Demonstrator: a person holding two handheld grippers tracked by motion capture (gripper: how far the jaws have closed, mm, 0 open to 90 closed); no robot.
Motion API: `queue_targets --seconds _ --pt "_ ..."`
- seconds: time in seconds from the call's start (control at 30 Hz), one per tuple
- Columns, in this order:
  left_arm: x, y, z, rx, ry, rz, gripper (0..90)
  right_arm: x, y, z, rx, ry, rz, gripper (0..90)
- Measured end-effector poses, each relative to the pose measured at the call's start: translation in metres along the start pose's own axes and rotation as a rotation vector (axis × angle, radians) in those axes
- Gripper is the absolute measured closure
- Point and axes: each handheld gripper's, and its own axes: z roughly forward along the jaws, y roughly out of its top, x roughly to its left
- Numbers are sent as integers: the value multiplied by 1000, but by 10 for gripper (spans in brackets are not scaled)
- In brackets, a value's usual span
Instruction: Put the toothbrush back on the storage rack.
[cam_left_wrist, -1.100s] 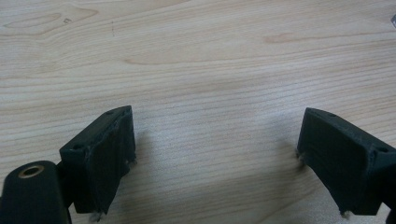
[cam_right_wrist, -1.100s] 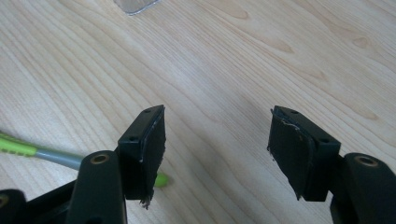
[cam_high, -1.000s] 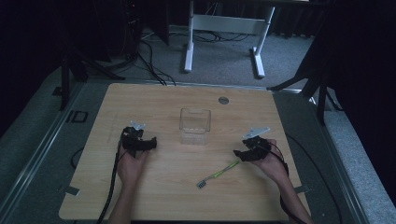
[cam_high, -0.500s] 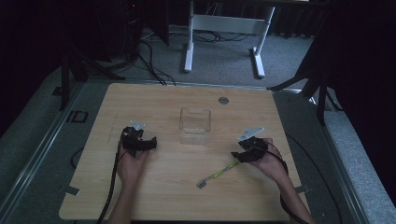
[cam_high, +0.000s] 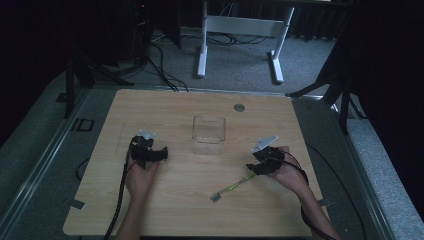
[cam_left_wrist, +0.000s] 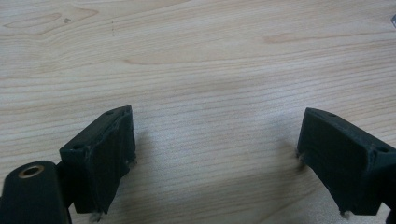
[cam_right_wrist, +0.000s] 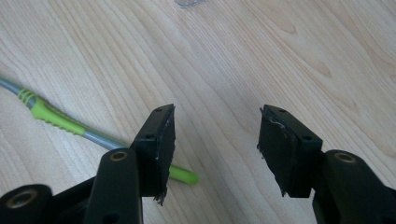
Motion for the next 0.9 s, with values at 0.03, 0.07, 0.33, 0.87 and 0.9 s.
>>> queue_targets --seconds 0.03,0.07,0.33,0.87,0.9 --pt "0 0 0 0 0 0 118 0 0 0 1 1 -3 458" --pt "0 0 0 0 0 0 118 0 1 0 3 3 -8 458" --pt "0 0 0 0 0 0 118 3 6 -2 11 11 -39 458" --pt "0 0 0 0 0 0 118 5 14 -6 36 47 -100 457" --pt "0 0 0 0 0 0 118 5 15 -7 39 49 -107 457"
